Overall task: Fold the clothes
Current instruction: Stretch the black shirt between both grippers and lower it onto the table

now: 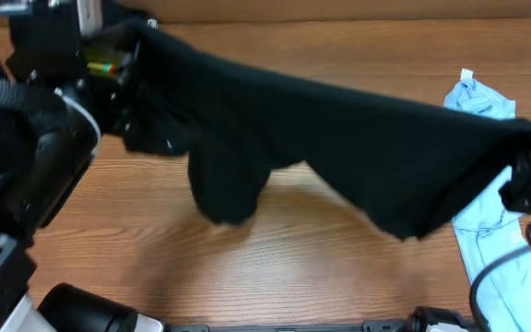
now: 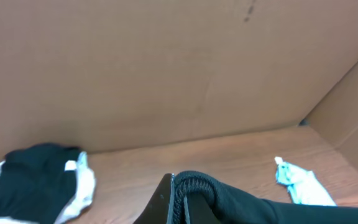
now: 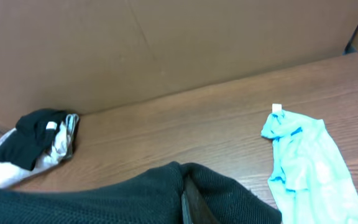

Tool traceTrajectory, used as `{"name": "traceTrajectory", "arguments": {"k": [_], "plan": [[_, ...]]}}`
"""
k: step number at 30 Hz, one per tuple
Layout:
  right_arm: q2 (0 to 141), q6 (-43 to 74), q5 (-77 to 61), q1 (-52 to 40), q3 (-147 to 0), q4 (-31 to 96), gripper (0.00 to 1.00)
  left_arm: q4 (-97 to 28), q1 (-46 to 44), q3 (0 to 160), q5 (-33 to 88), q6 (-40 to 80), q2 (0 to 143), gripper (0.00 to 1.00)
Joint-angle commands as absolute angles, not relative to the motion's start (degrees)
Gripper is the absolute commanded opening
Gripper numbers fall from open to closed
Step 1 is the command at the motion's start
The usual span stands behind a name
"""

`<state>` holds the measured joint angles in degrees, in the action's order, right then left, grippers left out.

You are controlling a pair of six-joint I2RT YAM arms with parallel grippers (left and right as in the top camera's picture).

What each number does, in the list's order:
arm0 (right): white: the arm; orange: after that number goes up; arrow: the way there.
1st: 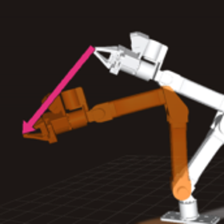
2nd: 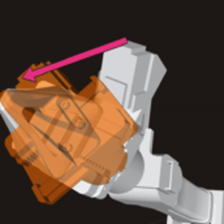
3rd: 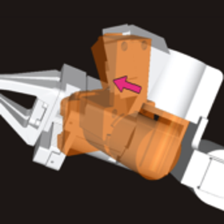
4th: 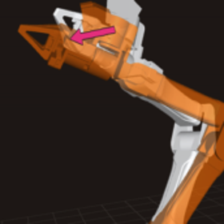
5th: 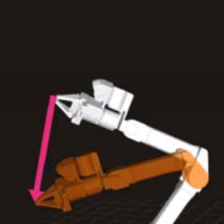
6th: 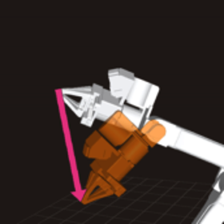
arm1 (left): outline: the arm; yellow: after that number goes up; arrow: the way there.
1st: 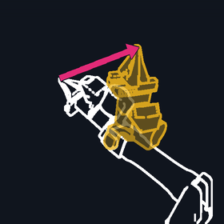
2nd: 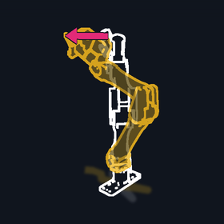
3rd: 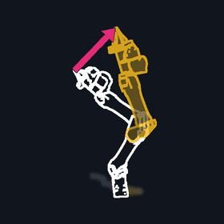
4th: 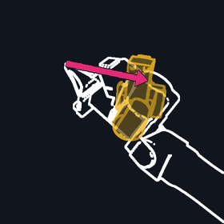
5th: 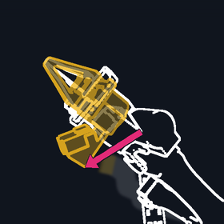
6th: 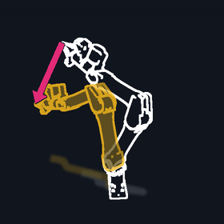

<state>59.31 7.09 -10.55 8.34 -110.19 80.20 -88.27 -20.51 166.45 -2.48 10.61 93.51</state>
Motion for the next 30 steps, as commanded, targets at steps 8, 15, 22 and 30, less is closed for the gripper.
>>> {"name": "traceTrajectory", "arguments": {"k": [8,15,22,30], "plan": [[64.2,4.4,-9.1,8.9,-110.6,81.9,0.04,-89.1,-20.3,167.0,-11.9,9.8,97.2,0.04],[64.2,4.4,-9.3,8.9,-111.2,83.1,0.04,-87.0,-20.3,167.2,-12.1,12.7,94.8,0.04],[60.3,4.6,-10.0,8.9,-112.7,89.8,0.04,-89.7,-20.3,167.2,-12.1,18.5,87.2,0.04],[57.8,4.6,-12.6,8.9,-112.7,93.6,0.04,-96.8,-20.3,167.1,-12.5,19.3,84.6,0.04]]}}
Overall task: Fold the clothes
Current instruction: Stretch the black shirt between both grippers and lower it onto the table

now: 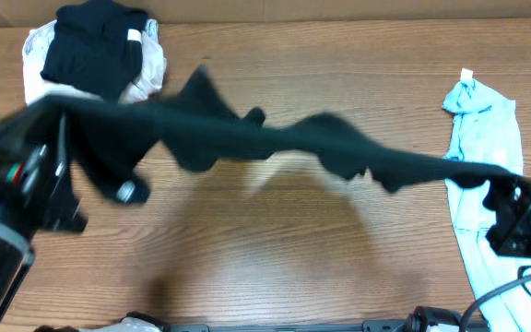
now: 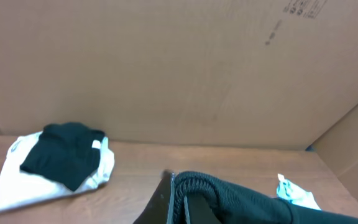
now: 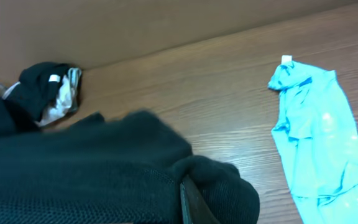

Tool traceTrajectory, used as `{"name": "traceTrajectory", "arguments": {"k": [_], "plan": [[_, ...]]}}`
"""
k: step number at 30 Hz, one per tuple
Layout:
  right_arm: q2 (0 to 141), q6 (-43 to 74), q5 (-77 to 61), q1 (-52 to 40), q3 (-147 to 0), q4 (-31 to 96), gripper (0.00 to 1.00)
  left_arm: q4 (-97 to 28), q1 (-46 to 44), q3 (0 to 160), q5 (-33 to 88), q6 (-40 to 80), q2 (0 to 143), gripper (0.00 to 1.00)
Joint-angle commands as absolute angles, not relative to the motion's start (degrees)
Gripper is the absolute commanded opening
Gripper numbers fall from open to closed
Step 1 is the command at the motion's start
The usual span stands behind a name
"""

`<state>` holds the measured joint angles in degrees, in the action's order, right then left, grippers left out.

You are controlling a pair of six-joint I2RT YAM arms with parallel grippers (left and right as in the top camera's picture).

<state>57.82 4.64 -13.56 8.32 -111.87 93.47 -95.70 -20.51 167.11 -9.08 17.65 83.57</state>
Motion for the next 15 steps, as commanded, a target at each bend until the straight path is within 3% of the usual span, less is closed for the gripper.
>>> {"name": "traceTrajectory", "arguments": {"k": [1,10,15], "plan": [[57.8,4.6,-12.5,8.9,-112.7,93.6,0.04,-96.8,-20.3,166.9,-12.5,19.2,85.0,0.04],[61.1,4.0,-9.7,8.9,-110.2,87.0,0.04,-96.8,-20.3,161.8,-12.7,16.6,95.6,0.04],[70.9,4.0,-9.7,8.9,-101.8,81.3,0.04,-96.4,-20.3,158.2,-18.2,16.3,108.4,0.04]]}}
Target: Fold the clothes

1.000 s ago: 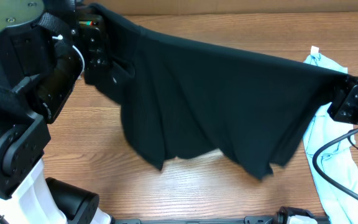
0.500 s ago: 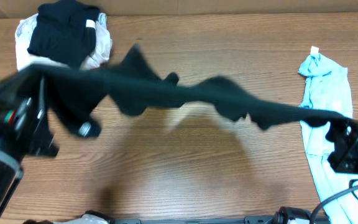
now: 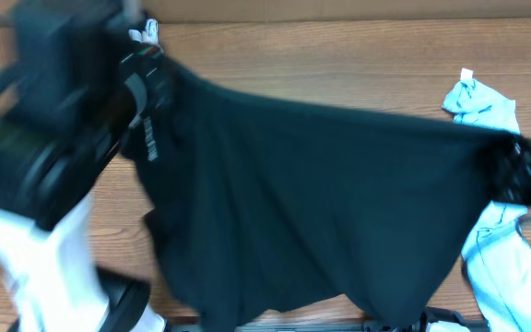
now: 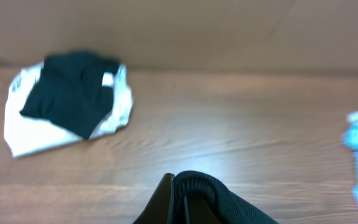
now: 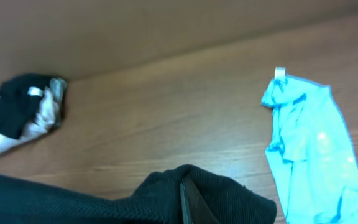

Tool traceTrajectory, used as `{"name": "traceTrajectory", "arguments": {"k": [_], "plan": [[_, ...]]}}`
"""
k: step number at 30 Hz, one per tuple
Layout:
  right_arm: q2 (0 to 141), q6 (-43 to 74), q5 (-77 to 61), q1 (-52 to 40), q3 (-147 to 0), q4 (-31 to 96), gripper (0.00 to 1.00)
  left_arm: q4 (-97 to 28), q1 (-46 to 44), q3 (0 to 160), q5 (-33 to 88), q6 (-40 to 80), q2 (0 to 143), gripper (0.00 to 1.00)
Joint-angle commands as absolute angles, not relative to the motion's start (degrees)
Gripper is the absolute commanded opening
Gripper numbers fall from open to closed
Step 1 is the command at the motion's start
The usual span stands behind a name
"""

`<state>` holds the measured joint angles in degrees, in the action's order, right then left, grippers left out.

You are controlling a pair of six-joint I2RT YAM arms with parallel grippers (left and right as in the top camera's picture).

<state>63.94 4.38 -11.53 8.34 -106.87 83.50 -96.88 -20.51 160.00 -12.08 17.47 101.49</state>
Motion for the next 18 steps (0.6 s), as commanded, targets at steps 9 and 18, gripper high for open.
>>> {"name": "traceTrajectory", "arguments": {"k": [9,18], "plan": [[97.4,4.1,-10.6,8.7,-93.0,59.5,0.04,-81.9,-19.9,157.9,-20.1,11.0,133.5,0.04],[116.7,4.7,-10.1,8.7,-93.0,33.1,0.07,-55.0,-19.9,157.9,-19.0,10.3,147.3,0.26]]}}
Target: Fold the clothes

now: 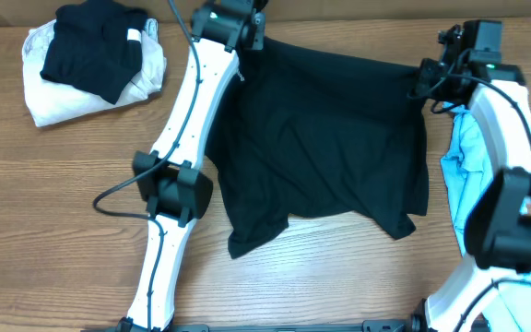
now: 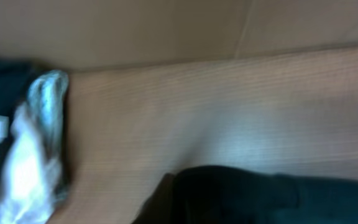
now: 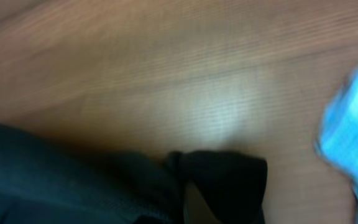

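Note:
A black garment (image 1: pixel 325 138) lies spread flat on the wooden table (image 1: pixel 63 184), its far edge toward the back wall. My left gripper (image 1: pixel 247 39) is shut on its far left corner, low at the table; the left wrist view shows the dark cloth (image 2: pixel 247 196) filling the bottom. My right gripper (image 1: pixel 429 78) is shut on the far right corner, and the right wrist view shows the bunched black cloth (image 3: pixel 222 180) at the jaws. Both wrist views are blurred.
A folded black and white pile (image 1: pixel 90 55) sits at the back left corner. A light blue garment (image 1: pixel 464 157) lies along the right side, partly under my right arm. A cardboard wall (image 2: pixel 166 25) stands behind the table.
The garment hung in the air, stretched between both raised grippers. Now it lies flat on the table, and both grippers are down at its far corners near the back.
The black garment was held up between both grippers, hanging bunched over the table. Then it was stretched low as a narrow band, then raised wide open. Now it is spread flat on the table with both grippers still shut on its far corners.

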Tool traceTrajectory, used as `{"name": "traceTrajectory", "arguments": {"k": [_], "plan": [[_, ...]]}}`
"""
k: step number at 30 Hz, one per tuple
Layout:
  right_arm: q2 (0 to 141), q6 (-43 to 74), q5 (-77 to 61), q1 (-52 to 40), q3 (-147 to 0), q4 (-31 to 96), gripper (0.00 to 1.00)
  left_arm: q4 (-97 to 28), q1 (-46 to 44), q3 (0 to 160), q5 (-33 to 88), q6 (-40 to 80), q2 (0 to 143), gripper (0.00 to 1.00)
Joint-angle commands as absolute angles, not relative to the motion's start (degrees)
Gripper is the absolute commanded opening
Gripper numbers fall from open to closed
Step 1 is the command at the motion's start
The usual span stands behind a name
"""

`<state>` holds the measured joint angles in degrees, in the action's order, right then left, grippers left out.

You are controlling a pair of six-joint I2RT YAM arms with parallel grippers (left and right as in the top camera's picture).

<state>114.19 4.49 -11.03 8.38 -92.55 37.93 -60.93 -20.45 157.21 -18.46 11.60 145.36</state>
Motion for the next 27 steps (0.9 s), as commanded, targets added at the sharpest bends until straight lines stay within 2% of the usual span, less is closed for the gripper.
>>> {"name": "traceTrajectory", "arguments": {"k": [1,3,5,6,9,14,22,27], "plan": [[117.6,4.7,-10.1,8.7,-93.0,30.9,0.17,-52.3,-19.9,157.9,-19.0,10.3,148.1,0.5],[118.2,4.8,-10.1,8.8,-93.0,27.5,0.48,-48.6,-20.0,157.9,-19.0,10.3,148.8,1.0],[118.0,6.3,-10.2,9.3,-93.7,26.3,0.91,-47.7,-19.9,158.1,-19.0,10.3,148.3,1.0],[117.6,7.2,-10.5,9.5,-94.6,26.7,1.0,-47.8,-19.9,158.4,-19.0,10.3,147.8,1.0],[115.9,7.7,-14.5,10.6,-98.3,31.4,1.0,-51.4,-19.8,159.3,-18.8,10.6,145.1,1.0],[110.9,7.7,-22.4,11.3,-104.4,44.9,1.0,-65.8,-19.5,159.6,-13.8,10.7,138.1,1.0],[102.6,5.5,-23.8,10.4,-105.1,65.1,1.0,-87.0,-16.9,159.5,-12.9,17.6,134.8,0.99],[101.6,4.8,-21.5,7.3,-105.0,74.2,0.98,-93.1,-12.7,159.5,-0.4,16.5,134.9,1.0]]}}
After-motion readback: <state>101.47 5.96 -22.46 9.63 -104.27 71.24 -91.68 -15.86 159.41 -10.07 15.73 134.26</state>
